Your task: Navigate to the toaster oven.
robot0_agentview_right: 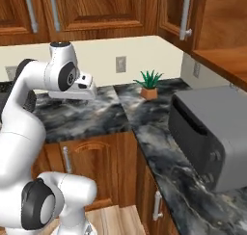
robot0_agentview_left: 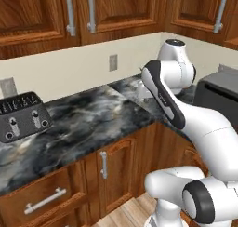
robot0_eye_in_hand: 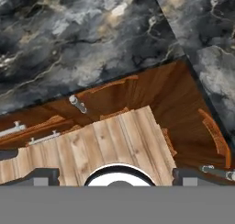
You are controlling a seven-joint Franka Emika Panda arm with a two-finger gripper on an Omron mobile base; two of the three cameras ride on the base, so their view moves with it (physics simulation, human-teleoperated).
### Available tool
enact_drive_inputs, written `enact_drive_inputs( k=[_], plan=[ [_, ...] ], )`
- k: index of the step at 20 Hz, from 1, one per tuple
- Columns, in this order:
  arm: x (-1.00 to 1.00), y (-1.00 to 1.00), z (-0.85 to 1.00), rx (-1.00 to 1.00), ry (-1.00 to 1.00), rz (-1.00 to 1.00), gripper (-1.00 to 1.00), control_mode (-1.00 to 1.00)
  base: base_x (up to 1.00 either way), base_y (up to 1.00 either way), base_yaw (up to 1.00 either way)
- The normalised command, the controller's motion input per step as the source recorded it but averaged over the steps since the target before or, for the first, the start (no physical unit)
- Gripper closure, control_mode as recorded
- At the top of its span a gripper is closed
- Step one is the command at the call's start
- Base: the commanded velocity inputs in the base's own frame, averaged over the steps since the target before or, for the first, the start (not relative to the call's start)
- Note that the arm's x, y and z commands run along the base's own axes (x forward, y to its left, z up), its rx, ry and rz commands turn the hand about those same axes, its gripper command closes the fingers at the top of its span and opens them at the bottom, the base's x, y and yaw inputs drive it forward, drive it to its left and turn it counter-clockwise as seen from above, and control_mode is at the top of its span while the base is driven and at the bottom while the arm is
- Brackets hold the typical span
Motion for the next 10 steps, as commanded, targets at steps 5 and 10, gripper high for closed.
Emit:
enact_drive_inputs(
  k=[5, 10],
  plan=[
    [0.0, 0.0, 0.0, 0.0, 0.0, 0.0, -1.0, 1.0, 0.32, -0.67, -0.5],
    [0.0, 0.0, 0.0, 0.0, 0.0, 0.0, -1.0, 1.0, 0.65, -0.08, -0.64]
  ],
)
